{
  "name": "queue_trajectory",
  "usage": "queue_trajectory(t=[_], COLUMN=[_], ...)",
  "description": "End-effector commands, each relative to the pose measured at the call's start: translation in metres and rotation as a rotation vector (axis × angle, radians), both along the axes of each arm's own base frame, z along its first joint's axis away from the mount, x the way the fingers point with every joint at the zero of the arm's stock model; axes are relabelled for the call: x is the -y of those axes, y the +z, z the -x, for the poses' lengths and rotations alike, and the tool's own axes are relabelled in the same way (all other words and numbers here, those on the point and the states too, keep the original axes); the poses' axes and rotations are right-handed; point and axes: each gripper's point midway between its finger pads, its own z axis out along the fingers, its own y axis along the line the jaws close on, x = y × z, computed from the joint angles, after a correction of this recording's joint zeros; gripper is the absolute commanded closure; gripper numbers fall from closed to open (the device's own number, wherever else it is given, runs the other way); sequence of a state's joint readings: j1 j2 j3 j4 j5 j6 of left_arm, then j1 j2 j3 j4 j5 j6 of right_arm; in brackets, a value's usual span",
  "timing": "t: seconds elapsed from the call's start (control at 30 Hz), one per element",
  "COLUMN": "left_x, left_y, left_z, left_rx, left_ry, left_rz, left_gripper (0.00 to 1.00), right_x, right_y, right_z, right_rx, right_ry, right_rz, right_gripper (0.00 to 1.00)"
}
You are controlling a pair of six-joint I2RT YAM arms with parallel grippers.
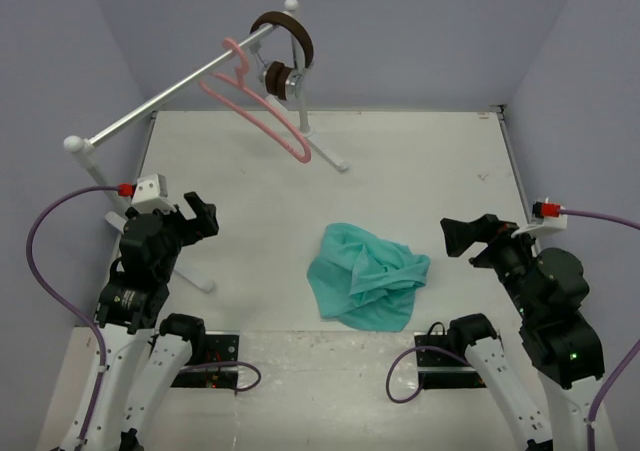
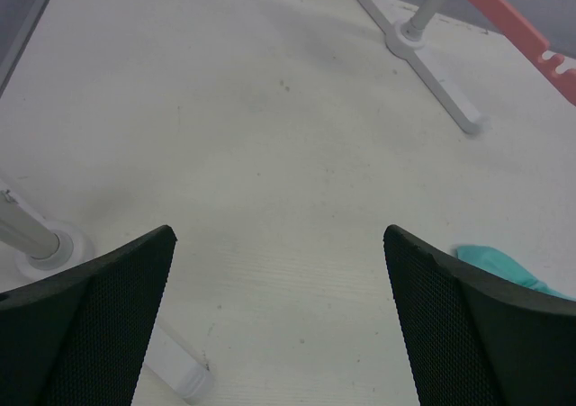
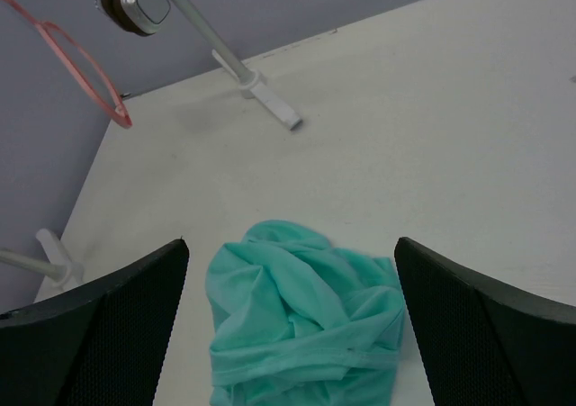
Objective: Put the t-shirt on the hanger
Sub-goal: Pick up the hanger from the clothesline.
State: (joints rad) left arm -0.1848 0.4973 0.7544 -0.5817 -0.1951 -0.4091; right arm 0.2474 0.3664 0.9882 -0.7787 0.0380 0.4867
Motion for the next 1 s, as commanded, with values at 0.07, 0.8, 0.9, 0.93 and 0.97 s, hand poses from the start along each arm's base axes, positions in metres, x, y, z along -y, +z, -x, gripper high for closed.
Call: queue_trajectory(t=[0.07,0.8,0.9,0.93,0.97], left_x=[0.001,0.003,0.001,0.001,0.0], left_y=[0.007,0.0,0.0,0.0,0.0], left_z=[-0.007,-0.012,-0.011,-0.011,-0.01], left_rx=[0.04,0.017,0.017,0.018,0.02], left_ry=[0.01,-0.001,0.007,0.01,0.011], left_rz=[0.015,0.006,0.006,0.006,0.006], left_gripper=[0.0,0.0,0.0,0.0,0.0], right_x=[0.001,-0.203,-0.233,-0.238,-0.244], right_y=[0.008,0.097,0.058,0.058,0.064], right_z=[-0.006,-0.136,-0.186,-0.195,-0.203], right_rx=[0.038,0.103,-0.001,0.004,0.022], right_ry=[-0.018,0.614,0.641,0.647,0.653], right_rz=[-0.017,0.254,0.37,0.393,0.404], right_gripper=[0.01,0.06,0.14,0.15,0.18])
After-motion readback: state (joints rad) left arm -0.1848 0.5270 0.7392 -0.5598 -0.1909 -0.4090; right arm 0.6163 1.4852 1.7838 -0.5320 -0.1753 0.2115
